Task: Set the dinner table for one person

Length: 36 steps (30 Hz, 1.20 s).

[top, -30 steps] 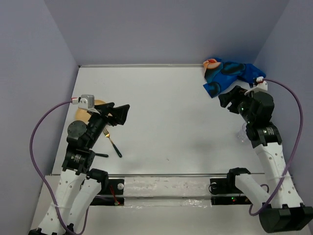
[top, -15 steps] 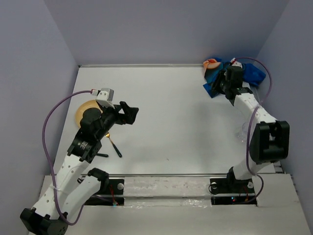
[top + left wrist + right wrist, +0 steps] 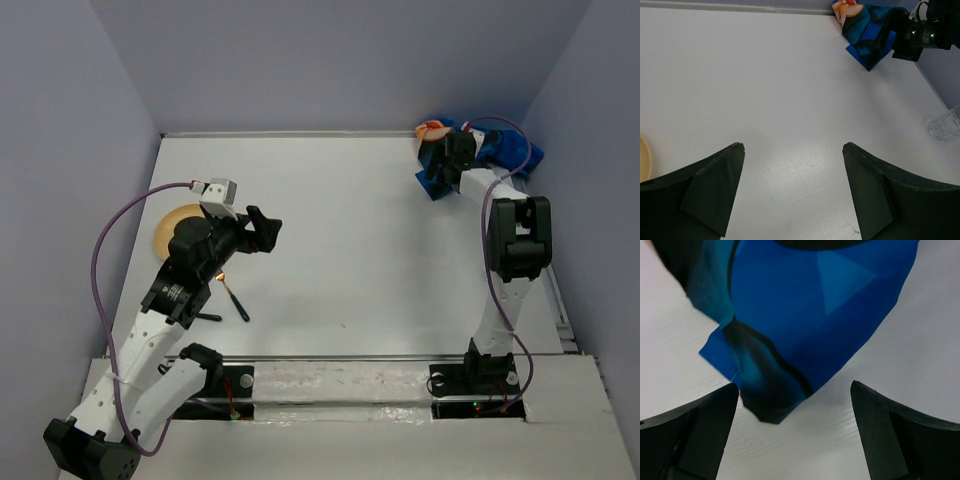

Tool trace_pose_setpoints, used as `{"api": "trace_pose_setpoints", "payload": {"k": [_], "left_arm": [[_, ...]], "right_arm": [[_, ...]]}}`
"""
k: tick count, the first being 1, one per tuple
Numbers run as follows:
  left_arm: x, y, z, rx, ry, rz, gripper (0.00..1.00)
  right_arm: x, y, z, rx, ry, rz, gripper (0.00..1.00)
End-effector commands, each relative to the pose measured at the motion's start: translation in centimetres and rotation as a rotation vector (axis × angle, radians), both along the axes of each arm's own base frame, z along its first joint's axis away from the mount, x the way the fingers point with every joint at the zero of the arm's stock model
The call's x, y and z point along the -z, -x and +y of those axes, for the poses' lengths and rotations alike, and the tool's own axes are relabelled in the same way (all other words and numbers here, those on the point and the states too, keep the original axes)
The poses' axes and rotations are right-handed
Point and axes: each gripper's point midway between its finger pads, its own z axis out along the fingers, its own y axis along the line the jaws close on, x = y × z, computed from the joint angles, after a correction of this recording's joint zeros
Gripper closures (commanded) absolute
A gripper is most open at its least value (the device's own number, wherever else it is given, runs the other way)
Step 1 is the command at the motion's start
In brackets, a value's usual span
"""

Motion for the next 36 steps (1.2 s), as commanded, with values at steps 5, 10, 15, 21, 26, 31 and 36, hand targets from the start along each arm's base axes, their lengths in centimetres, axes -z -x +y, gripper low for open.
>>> {"api": "trace_pose_setpoints", "payload": {"k": [5,10,15,21,26,31,36], "left_arm": [[-0.5,-0.8,0.2,-0.008,-0.008,-0.035,0.11],[-0.7,-0.9,0.6,-0.018,-0.004,-0.041,0.11],[-1.0,-1.0,0.6,-0.014,0.007,-0.050,0.10],[-1.0,-1.0,1.0,-0.033,0.016,-0.047,0.10],[-1.6,-1.0,1.9,-0.074,0.023,-0.068,0.09],[-2.3,-1.1,3.3,-0.152,0.047,-0.086,0.10],[-1.6,-1.3,2.9,-0.146,0.069,-0.051,0.10]], "right_arm": [[-1.3,-5.6,-1.7,-0.038,-0.122,-0.103,0.01],[-1.4,-6.5,-1.8,-0.051,-0.110,-0.121,0.78],[-8.8,-6.0,1.5,-0.205,-0.042,-0.277,1.00],[-21.8,-2.2,10.3,-0.530,-0.044,-0.495,1.00],[-22.6,9.2,22.7,-0.931,-0.138,-0.389,1.00],[-11.3,16.3,24.7,-0.954,-0.332,-0.064,1.00],[-2.6,22.5,20.5,-0.817,-0.264,0.202,1.00]]}}
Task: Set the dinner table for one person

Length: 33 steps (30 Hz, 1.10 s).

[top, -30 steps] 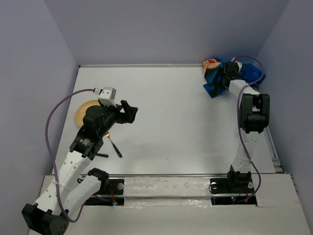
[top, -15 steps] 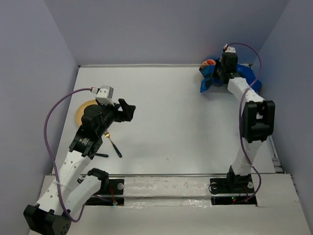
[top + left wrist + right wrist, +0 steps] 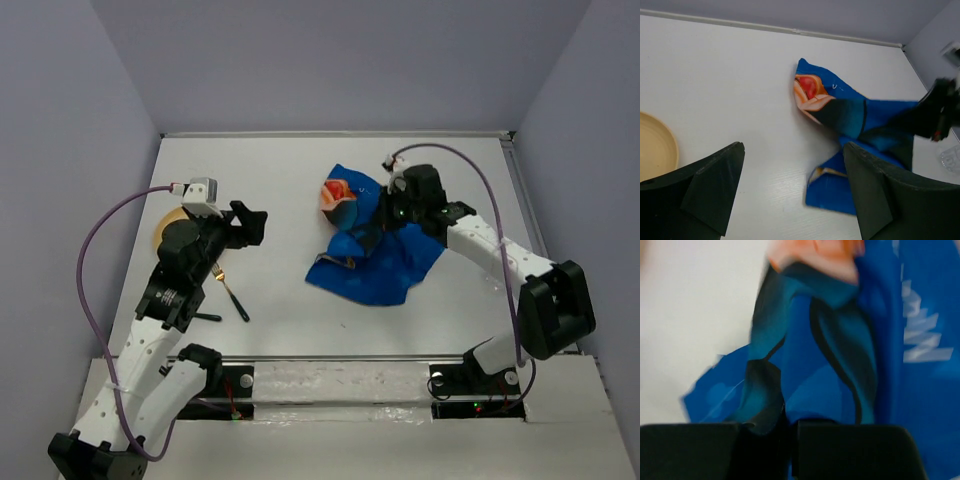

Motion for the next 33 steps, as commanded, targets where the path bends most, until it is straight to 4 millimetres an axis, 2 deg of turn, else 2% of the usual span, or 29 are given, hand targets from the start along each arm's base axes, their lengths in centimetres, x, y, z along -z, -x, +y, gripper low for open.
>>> {"api": "trace_pose_setpoints", "payload": {"k": [1,2,3,7,10,11,13,14,15,16,17,18,19,20,22,25,26,27,28,30,31,33], "left_arm": [[-0.1,-0.6,-0.2,-0.011,0.047,0.004,0.10],[0.1,-0.7,-0.3,-0.011,0.054,0.013,0.10],[0.1,-0.7,-0.6,-0.001,0.064,0.022,0.10],[1.2,-1.2,-1.8,0.034,0.103,0.089,0.15],[0.8,-1.3,-3.3,0.069,0.183,0.096,0.19],[1.6,-1.4,-3.9,0.078,0.194,0.124,0.22],[2.1,-1.3,-5.8,0.087,0.221,0.146,0.25],[3.2,-1.6,-6.9,0.088,0.213,0.176,0.26],[3.8,-1.7,-7.7,0.078,0.206,0.188,0.28],[5.4,-2.2,-9.1,0.045,0.187,0.219,0.30],[4.8,-2.2,-9.4,0.041,0.200,0.202,0.31],[6.7,-3.2,-10.1,0.018,0.172,0.242,0.32],[7.1,-4.0,-10.4,-0.009,0.173,0.239,0.32],[9.1,-5.0,-10.7,-0.031,0.143,0.275,0.34],[9.2,-7.1,-10.7,-0.095,0.110,0.257,0.35],[10.8,-10.6,-11.3,-0.148,0.000,0.268,0.36],[13.1,-11.7,-11.6,-0.154,-0.050,0.311,0.36],[12.0,-13.3,-11.8,-0.166,-0.051,0.290,0.37],[12.6,-14.0,-12.0,-0.163,-0.062,0.308,0.38],[13.9,-15.8,-12.6,-0.147,-0.074,0.328,0.39],[14.2,-16.4,-12.9,-0.140,-0.074,0.335,0.39],[15.2,-18.1,-13.8,-0.116,-0.073,0.348,0.40]], "right_arm": [[8.8,5.8,-5.3,0.137,0.176,0.284,1.00],[8.9,6.2,-6.5,0.189,0.208,0.279,1.00],[7.4,6.5,-7.2,0.236,0.189,0.248,1.00],[5.4,7.2,-8.1,0.291,0.153,0.210,1.00],[4.6,8.8,-6.7,0.198,0.088,0.223,1.00],[4.7,10.0,-5.8,0.135,0.050,0.250,1.00],[5.2,11.3,-4.9,0.114,0.028,0.287,1.00],[5.5,11.9,-4.6,0.104,0.021,0.294,1.00],[6.8,12.7,-4.5,0.096,0.025,0.321,1.00],[7.2,12.9,-4.6,0.113,0.017,0.338,1.00],[7.9,13.2,-4.8,0.121,0.023,0.355,1.00],[8.1,13.2,-5.0,0.135,0.025,0.351,1.00],[8.5,13.5,-5.3,0.152,0.024,0.362,0.98],[7.9,13.4,-5.3,0.158,0.005,0.338,0.98],[7.3,13.5,-5.1,0.163,-0.031,0.325,0.92],[7.0,14.1,-4.1,0.127,-0.109,0.326,0.74],[7.6,14.5,-4.0,0.119,-0.117,0.340,0.61],[7.7,14.5,-3.8,0.114,-0.131,0.343,0.55],[8.1,14.8,-3.9,0.117,-0.127,0.350,0.49],[8.1,15.0,-3.7,0.109,-0.137,0.345,0.47],[8.1,15.0,-3.7,0.108,-0.141,0.339,0.42],[7.9,15.0,-3.8,0.109,-0.145,0.322,0.41]]}}
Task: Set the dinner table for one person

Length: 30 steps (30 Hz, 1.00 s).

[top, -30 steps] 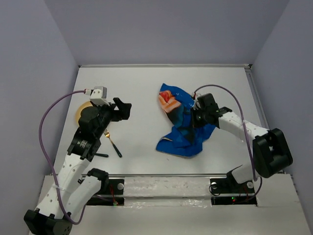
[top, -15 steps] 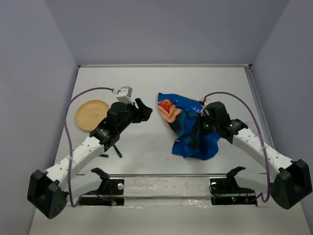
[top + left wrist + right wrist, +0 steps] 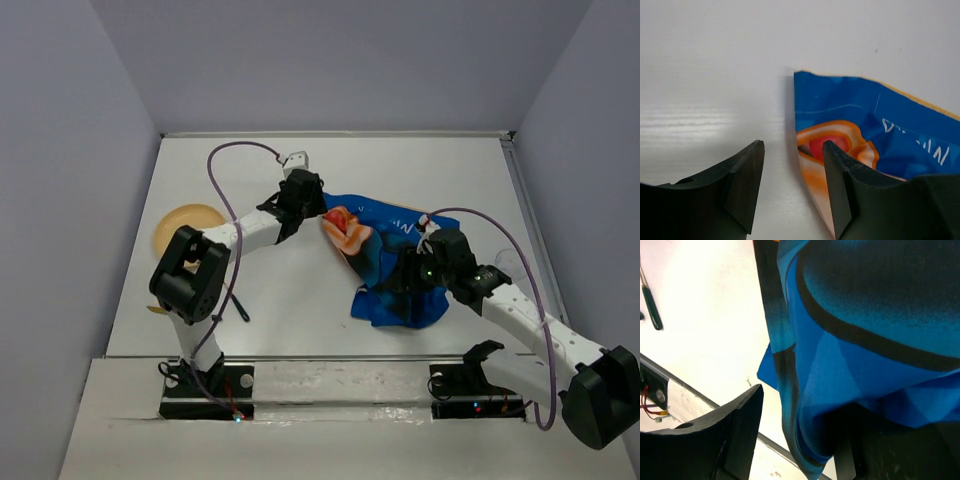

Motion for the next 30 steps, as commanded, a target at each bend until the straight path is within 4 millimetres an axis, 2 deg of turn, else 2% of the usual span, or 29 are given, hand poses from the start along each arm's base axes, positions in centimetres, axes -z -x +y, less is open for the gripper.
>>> {"api": "trace_pose_setpoints", "payload": {"k": [1,2,3,4,6,8,15,16,18,21,24,25,26,28,30], "left_arm": [[-1.2,-4.4,-0.7,0.013,0.014,-0.051,0.42],[0.7,-4.9,-1.1,0.029,0.006,-0.020,0.43],[0.3,-5.8,-1.6,0.050,0.014,-0.021,0.44],[2.2,-6.1,-1.7,0.053,-0.007,0.013,0.46],[2.1,-7.0,-2.4,0.074,-0.002,0.010,0.49],[3.2,-7.3,-2.7,0.087,-0.001,0.027,0.49],[3.2,-7.8,-4.8,0.149,0.084,0.022,0.48],[3.9,-7.8,-4.8,0.151,0.085,0.039,0.48],[4.1,-8.0,-4.9,0.147,0.089,0.039,0.48],[4.7,-8.1,-4.8,0.144,0.086,0.049,0.54],[5.1,-8.3,-4.6,0.135,0.088,0.055,0.68],[5.1,-8.5,-4.4,0.128,0.091,0.056,0.82],[4.9,-8.6,-4.2,0.125,0.095,0.052,0.89],[4.1,-8.8,-3.8,0.115,0.099,0.038,1.00],[3.2,-8.8,-3.1,0.099,0.103,0.024,1.00]], "right_arm": [[-1.7,-0.5,1.1,-0.018,-0.069,-0.073,0.41],[-1.7,-0.5,1.1,-0.019,-0.069,-0.078,0.41],[-1.8,-0.5,1.1,-0.023,-0.071,-0.080,0.41],[-1.9,-0.6,1.1,-0.024,-0.076,-0.087,0.41],[-1.9,-0.5,1.1,-0.022,-0.077,-0.093,0.41],[-1.9,-0.6,1.0,-0.021,-0.077,-0.100,0.41],[-1.3,-0.8,1.1,-0.027,-0.067,-0.098,0.41],[-1.1,-0.8,1.1,-0.026,-0.067,-0.095,0.41],[-1.2,-0.9,1.2,-0.026,-0.068,-0.098,0.41],[-1.1,-1.0,1.1,-0.018,-0.065,-0.102,0.41],[-1.1,-1.2,0.9,-0.005,-0.058,-0.107,0.41],[-1.0,-1.3,0.8,0.004,-0.053,-0.110,0.41],[-0.9,-1.5,0.7,0.014,-0.047,-0.108,0.41],[-0.7,-2.1,0.2,0.063,-0.027,-0.109,0.32],[-0.7,-2.8,-0.2,0.099,-0.014,-0.118,0.30]]}}
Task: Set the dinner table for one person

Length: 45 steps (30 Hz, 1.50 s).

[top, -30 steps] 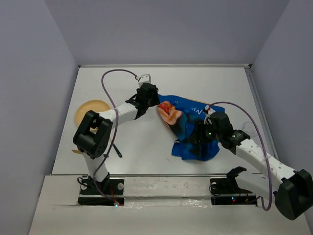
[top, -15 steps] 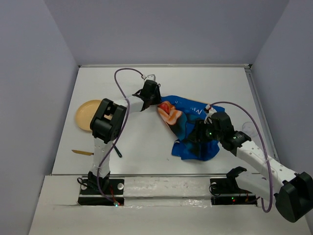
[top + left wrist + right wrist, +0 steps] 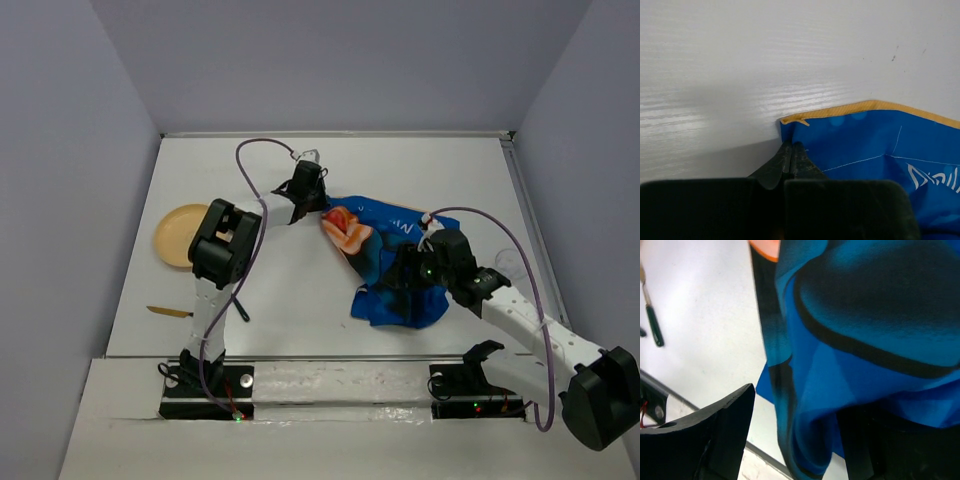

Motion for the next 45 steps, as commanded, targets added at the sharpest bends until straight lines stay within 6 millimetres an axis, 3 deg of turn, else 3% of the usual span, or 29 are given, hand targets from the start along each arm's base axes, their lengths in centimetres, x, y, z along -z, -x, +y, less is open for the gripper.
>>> {"api": "trace_pose_setpoints", "payload": {"k": [1,2,4,5,6,7,8,9,11,13,15,16,17,18,19,20,22,24,25,26,27,28,30,31,32,34,38,42,45], "left_arm": [[-4.4,-1.4,1.4,-0.048,0.040,-0.096,1.00],[-7.1,-1.4,2.0,-0.065,0.068,-0.141,1.00],[-9.9,-0.4,4.8,-0.127,0.121,-0.191,1.00],[-9.1,0.7,6.7,-0.171,0.135,-0.167,1.00],[-11.6,0.6,6.6,-0.177,0.172,-0.214,1.00],[-11.1,1.6,8.2,-0.208,0.170,-0.210,1.00],[-13.7,2.3,8.8,-0.217,0.197,-0.260,1.00],[-14.1,3.0,9.2,-0.224,0.204,-0.269,1.00],[-14.1,5.2,10.2,-0.240,0.219,-0.275,1.00],[-15.4,5.8,10.5,-0.254,0.252,-0.306,1.00],[-17.4,6.3,11.0,-0.263,0.284,-0.343,1.00],[-18.3,6.3,11.0,-0.258,0.300,-0.357,1.00],[-19.9,6.4,11.3,-0.258,0.324,-0.383,1.00],[-20.8,6.5,11.3,-0.251,0.341,-0.397,1.00],[-22.2,6.5,11.4,-0.247,0.356,-0.419,1.00],[-23.9,6.9,11.8,-0.248,0.366,-0.451,1.00],[-24.6,7.4,12.6,-0.267,0.359,-0.465,1.00],[-25.9,8.2,14.1,-0.296,0.373,-0.501,1.00],[-25.1,8.7,14.6,-0.310,0.370,-0.489,1.00],[-25.8,9.4,15.2,-0.323,0.381,-0.511,1.00],[-25.5,9.7,15.5,-0.333,0.380,-0.509,1.00],[-24.9,10.4,16.2,-0.357,0.381,-0.505,1.00],[-23.1,11.3,16.7,-0.380,0.384,-0.476,1.00],[-22.6,11.7,17.0,-0.388,0.385,-0.472,1.00],[-22.6,12.3,17.2,-0.394,0.394,-0.477,1.00],[-20.5,13.1,17.7,-0.418,0.379,-0.448,1.00],[-19.0,13.8,18.1,-0.428,0.367,-0.425,1.00],[-18.7,14.4,18.3,-0.425,0.362,-0.427,1.00],[-19.0,14.4,18.1,-0.414,0.370,-0.433,1.00]], "right_arm": [[-0.5,-2.5,-0.8,0.109,0.031,-0.069,0.29],[-0.5,-2.8,-0.9,0.123,0.040,-0.072,0.29],[-0.1,-3.7,-1.4,0.159,0.078,-0.076,0.33],[0.0,-4.2,-1.7,0.176,0.096,-0.083,0.35],[0.1,-4.5,-1.5,0.174,0.101,-0.080,0.37],[0.3,-4.8,-1.6,0.178,0.113,-0.078,0.41],[0.4,-5.5,-1.4,0.186,0.123,-0.078,0.57],[0.9,-5.7,-1.8,0.203,0.146,-0.074,0.65],[-0.9,-8.0,-1.6,0.236,0.153,-0.130,0.85],[-2.3,-9.9,-1.6,0.248,0.191,-0.180,0.92],[-4.7,-12.0,-1.9,0.264,0.231,-0.237,0.93],[-10.0,-14.6,-2.0,0.308,0.243,-0.345,0.93],[-12.3,-15.6,-2.2,0.324,0.260,-0.381,0.93],[-13.4,-15.9,-2.4,0.317,0.304,-0.367,0.93],[-16.0,-16.3,-1.9,0.299,0.287,-0.401,0.94],[-20.3,-16.4,-1.5,0.281,0.256,-0.460,0.94],[-22.4,-15.1,-0.1,0.215,0.229,-0.479,0.95],[-20.1,-12.6,1.9,0.143,0.261,-0.425,0.92],[-18.3,-11.4,2.7,0.105,0.270,-0.393,0.89],[-14.2,-8.8,4.3,0.016,0.282,-0.312,0.83],[-12.0,-7.4,5.0,-0.020,0.293,-0.268,0.78],[-7.9,-5.5,5.0,-0.061,0.348,-0.193,0.53],[-5.0,-4.7,3.8,-0.031,0.398,-0.130,0.22],[-4.7,-4.5,3.1,-0.011,0.411,-0.134,0.00],[-4.1,-4.2,2.5,-0.003,0.423,-0.127,0.00],[-4.9,-4.0,2.4,0.002,0.393,-0.154,0.00],[-6.1,-3.5,2.4,-0.001,0.342,-0.187,0.01],[-3.4,-2.9,1.0,0.052,0.363,-0.141,0.09],[-0.8,-3.2,0.1,0.085,0.350,-0.097,0.25]]}}
